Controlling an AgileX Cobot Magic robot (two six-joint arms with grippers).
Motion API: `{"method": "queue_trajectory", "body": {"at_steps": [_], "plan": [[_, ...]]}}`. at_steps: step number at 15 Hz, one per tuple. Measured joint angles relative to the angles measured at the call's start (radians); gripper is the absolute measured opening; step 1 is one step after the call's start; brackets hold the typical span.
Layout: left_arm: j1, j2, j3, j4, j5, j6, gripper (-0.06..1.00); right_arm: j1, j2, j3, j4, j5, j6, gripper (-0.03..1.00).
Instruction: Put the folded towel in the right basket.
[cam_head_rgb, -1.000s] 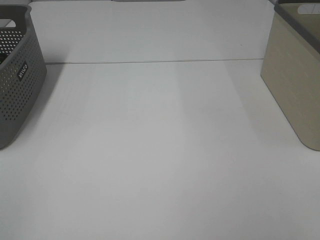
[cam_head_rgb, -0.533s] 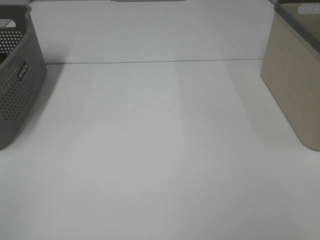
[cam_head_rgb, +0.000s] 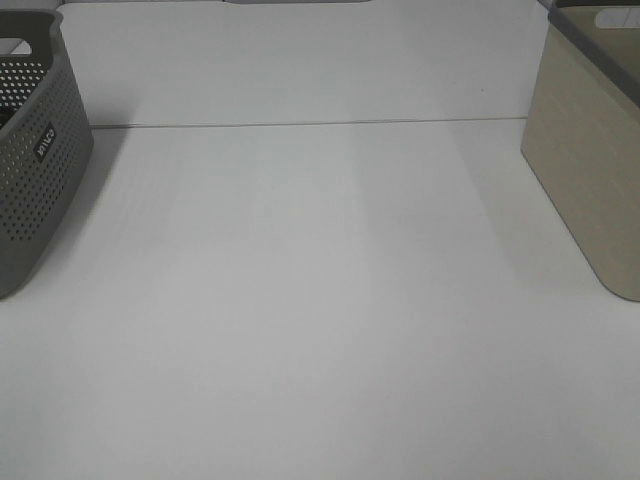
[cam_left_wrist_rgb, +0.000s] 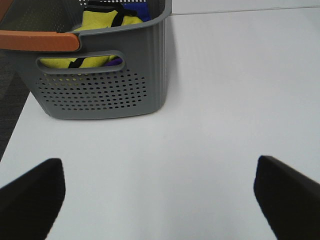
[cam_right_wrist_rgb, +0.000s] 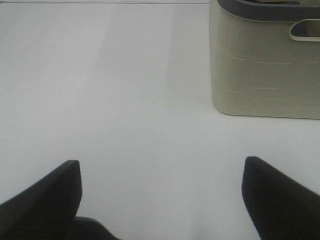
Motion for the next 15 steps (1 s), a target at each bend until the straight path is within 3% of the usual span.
{"method": "queue_trajectory", "body": {"at_steps": [15], "plan": [[0.000,0.000,0.000,0.000,0.000,0.000,0.97,0.000,-0.005,0.002,0.000,0.000,0.000,0.82]]}}
